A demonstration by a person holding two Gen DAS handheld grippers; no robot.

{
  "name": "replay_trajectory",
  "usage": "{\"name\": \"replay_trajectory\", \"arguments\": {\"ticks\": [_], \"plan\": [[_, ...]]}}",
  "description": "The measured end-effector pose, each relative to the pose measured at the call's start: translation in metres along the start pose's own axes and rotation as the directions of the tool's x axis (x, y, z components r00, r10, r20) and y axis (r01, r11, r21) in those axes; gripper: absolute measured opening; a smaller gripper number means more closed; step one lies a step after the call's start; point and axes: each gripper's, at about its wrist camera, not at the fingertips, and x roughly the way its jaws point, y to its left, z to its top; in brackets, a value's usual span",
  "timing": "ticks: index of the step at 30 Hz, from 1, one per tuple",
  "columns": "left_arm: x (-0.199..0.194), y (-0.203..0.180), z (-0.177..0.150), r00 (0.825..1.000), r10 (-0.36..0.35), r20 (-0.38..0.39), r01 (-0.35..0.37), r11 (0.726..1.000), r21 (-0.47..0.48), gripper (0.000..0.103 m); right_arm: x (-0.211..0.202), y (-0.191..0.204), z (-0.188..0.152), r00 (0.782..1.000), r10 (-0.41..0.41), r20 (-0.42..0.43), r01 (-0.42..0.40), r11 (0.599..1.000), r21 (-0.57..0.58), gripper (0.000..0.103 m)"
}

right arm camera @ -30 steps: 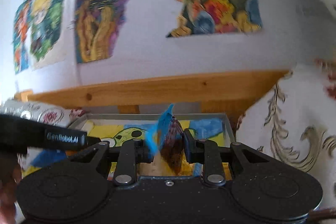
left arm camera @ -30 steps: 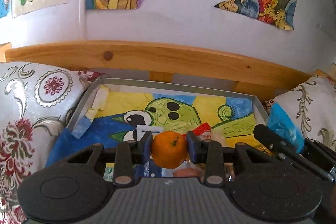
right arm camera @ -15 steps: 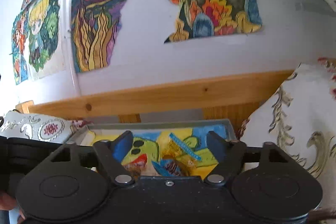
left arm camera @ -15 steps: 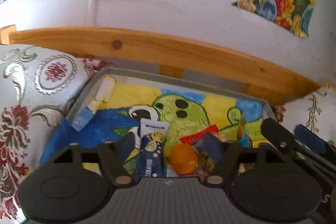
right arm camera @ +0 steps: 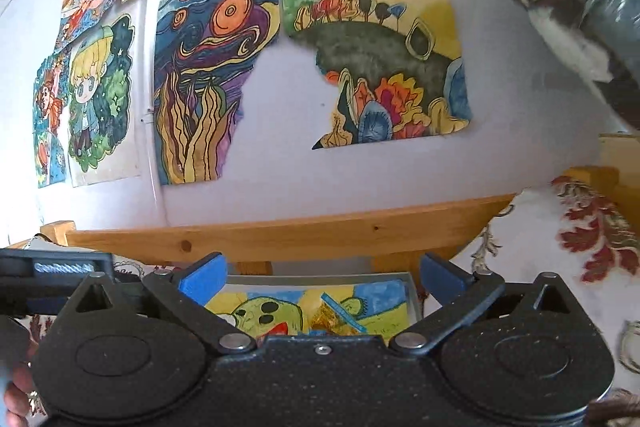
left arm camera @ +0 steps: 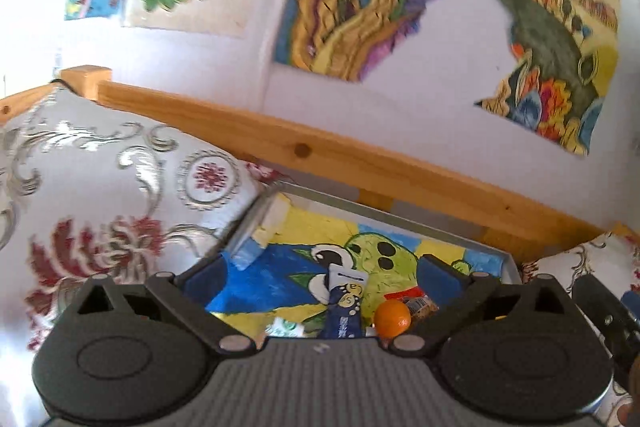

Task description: Organize snacks

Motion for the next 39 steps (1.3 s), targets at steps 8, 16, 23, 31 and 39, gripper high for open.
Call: {"name": "replay_trajectory", "arguments": {"ticks": [8, 16, 23, 31, 39], "plan": [[-0.064, 0.016, -0.028, 0.999, 0.0, 0.033, 0.0, 1.0, -0.003, 0.102, -0.055, 0.012, -0.011, 1.0, -0.019, -0.022, 0.019, 1.0, -0.01, 0.102], [-0.125, 0.034, -0.061, 0.997, -0.016, 0.075, 0.011, 0.997, 0.072, 0.102, -0.121, 0.032, -0.033, 0.998, -0.046, -0.043, 0.046, 0.999, -0.022, 0.102], [-0.161, 0.057, -0.086, 0.997, -0.006, 0.072, 0.001, 0.997, 0.078, 0.103, -0.174, 0.052, -0.052, 0.997, -0.042, -0.059, 0.038, 0.997, -0.063, 0.102], [-0.193, 0.087, -0.113, 0.998, 0.004, 0.063, -0.011, 0.993, 0.115, 0.103, -0.213, 0.07, -0.068, 0.992, -0.042, -0.118, 0.035, 0.998, -0.055, 0.102], [-0.218, 0.111, -0.137, 0.998, 0.007, 0.061, -0.014, 0.993, 0.118, 0.103, -0.231, 0.087, -0.085, 0.98, -0.052, -0.193, 0.039, 0.997, -0.071, 0.102]]}}
